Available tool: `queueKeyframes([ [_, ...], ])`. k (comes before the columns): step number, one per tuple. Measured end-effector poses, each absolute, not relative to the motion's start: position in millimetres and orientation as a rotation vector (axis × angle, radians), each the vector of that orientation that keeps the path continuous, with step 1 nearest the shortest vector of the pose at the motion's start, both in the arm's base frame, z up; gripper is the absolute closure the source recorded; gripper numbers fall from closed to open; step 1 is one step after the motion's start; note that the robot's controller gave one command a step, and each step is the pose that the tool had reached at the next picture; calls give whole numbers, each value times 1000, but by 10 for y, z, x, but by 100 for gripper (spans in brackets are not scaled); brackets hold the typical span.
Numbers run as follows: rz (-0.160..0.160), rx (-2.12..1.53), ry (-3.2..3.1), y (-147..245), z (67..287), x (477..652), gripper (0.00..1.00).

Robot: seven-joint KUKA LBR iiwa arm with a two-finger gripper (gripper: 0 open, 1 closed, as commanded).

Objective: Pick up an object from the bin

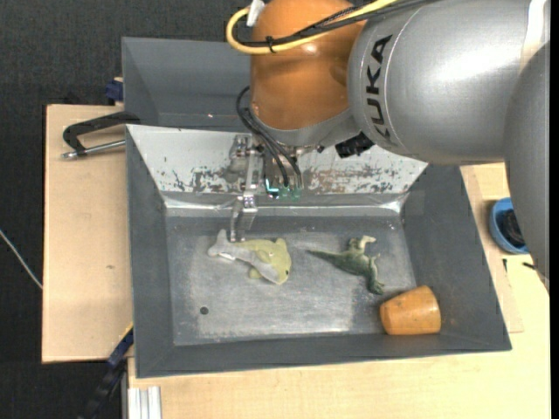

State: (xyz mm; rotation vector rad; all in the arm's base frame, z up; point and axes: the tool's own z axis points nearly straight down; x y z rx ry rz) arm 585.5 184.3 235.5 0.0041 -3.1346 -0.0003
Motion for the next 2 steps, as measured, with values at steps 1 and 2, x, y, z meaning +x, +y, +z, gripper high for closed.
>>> queueKeyframes([
  [1, -5, -135, -3143, 1243, 702, 5762, 0],
  [2, -7, -103, -3148, 1451, 1031, 5680, 0],
])
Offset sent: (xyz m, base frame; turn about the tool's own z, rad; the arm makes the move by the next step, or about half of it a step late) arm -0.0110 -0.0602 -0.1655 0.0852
